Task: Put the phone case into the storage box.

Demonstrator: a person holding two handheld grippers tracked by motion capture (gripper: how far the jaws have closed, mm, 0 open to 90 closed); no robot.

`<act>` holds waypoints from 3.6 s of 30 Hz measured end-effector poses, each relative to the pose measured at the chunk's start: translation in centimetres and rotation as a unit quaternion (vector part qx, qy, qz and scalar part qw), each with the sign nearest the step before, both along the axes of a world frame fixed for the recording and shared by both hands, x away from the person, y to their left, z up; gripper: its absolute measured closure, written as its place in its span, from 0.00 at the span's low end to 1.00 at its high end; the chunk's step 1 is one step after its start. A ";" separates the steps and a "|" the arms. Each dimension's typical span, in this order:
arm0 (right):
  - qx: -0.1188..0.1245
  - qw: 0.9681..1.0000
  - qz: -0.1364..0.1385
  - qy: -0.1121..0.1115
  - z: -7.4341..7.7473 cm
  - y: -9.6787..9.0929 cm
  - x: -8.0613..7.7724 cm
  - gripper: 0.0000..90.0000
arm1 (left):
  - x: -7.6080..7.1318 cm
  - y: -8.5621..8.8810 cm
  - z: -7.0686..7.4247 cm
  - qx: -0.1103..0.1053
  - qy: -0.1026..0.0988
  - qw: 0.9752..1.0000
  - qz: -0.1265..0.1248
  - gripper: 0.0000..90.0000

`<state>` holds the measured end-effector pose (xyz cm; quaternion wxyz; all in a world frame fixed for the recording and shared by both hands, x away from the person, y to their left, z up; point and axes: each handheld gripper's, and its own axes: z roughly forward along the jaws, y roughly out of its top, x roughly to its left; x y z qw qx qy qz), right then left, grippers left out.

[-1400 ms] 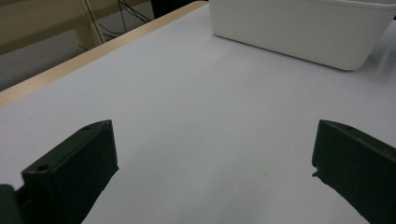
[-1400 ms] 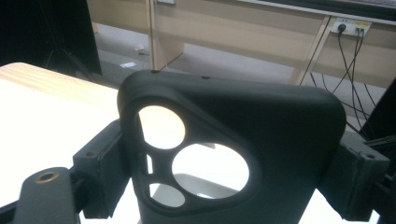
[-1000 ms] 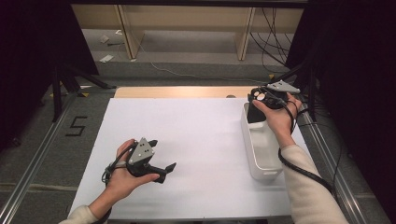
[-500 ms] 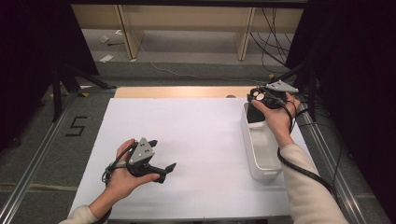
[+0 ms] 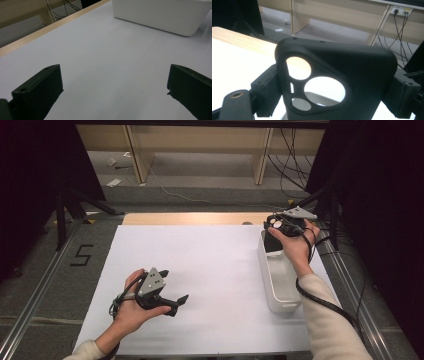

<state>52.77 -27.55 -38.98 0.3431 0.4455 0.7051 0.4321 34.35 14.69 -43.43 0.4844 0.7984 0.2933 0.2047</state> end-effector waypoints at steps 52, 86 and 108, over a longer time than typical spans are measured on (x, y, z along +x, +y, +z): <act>-0.019 1.000 -0.004 0.015 -1.5 0.7 1.2 0.17 | 0.0 0.0 0.0 0.000 0.000 1.000 -0.002 0.00; -0.012 1.000 -0.008 0.015 -2.1 0.6 2.3 0.15 | 0.1 -0.1 -0.1 -0.001 0.003 1.000 -0.004 0.00; -0.015 1.000 -0.008 0.019 -2.0 1.0 2.7 0.04 | 0.1 -0.1 -0.1 -0.001 0.003 1.000 -0.005 0.00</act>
